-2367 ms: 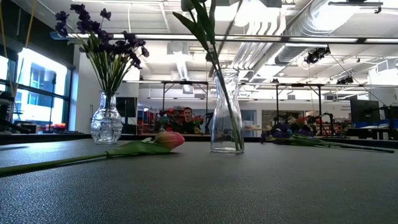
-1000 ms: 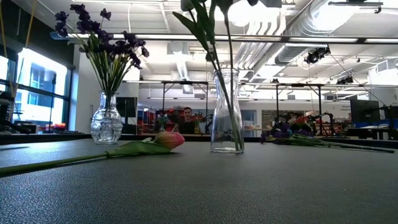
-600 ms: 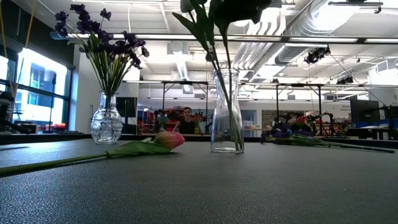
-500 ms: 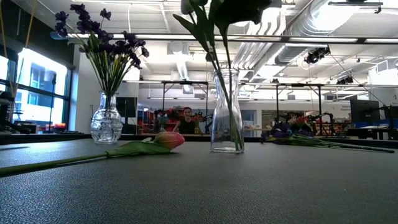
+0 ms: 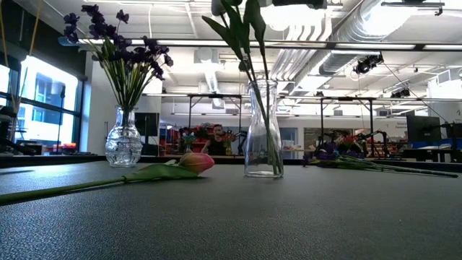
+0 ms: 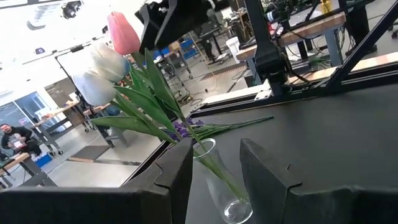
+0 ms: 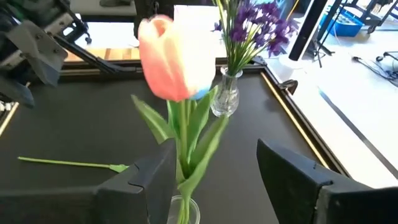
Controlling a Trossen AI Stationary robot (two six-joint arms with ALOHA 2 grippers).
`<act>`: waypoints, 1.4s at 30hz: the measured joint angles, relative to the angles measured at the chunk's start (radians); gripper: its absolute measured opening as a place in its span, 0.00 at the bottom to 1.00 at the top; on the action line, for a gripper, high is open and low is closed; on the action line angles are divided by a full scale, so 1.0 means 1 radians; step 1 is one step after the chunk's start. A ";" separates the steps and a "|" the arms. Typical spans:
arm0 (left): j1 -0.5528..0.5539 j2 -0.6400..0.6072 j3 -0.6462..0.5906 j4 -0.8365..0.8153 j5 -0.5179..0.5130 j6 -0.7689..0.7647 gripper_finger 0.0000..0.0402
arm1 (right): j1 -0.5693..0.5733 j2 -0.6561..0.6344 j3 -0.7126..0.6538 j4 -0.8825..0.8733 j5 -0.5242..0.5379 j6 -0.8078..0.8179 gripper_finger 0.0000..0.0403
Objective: Sort flowers into vase by color
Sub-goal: Put the left pink tulip into the right transparent flower vase, then put the violet flower into the left transparent flower vase
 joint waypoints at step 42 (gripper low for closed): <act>0.026 -0.224 0.000 -0.355 0.081 -0.535 0.30 | 0.125 -0.285 -0.702 -0.071 0.203 0.674 0.52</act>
